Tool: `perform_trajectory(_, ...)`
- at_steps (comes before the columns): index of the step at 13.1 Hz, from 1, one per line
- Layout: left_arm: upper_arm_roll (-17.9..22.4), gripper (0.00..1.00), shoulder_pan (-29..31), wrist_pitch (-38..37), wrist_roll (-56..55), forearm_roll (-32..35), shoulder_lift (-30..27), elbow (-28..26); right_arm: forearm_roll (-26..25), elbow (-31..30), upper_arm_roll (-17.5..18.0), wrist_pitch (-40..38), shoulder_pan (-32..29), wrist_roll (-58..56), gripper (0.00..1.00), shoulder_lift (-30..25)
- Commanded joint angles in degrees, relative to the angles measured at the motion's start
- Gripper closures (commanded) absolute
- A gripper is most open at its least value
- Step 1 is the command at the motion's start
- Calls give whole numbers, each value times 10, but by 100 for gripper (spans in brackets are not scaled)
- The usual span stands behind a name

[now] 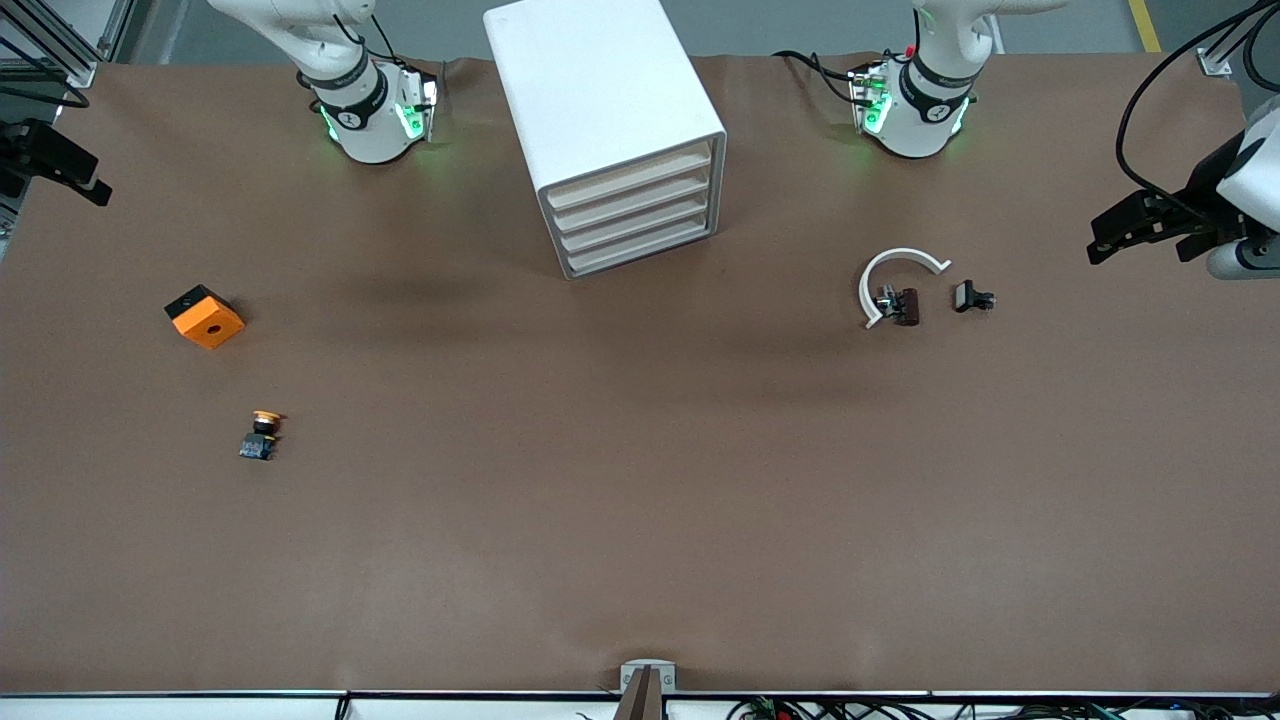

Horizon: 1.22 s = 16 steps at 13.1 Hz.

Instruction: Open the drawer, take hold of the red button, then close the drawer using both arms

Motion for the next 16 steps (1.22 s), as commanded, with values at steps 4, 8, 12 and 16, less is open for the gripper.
perform_trajectory(4, -1, 0, 4, -12, 4, -7, 7, 16, 3, -13, 1, 1, 2, 11, 0, -16)
perform_trajectory(8, -3, 0, -1, -12, 2, -6, 7, 14, 10, -13, 1, 1, 2, 11, 0, -16)
perform_trajectory(12, -4, 0, -3, -47, 4, -7, 20, -14, 10, -13, 1, 0, 2, 11, 0, -16)
perform_trajectory(16, -20, 0, -6, -41, 4, -7, 71, -17, 10, -13, 1, -1, 3, 9, 0, -15)
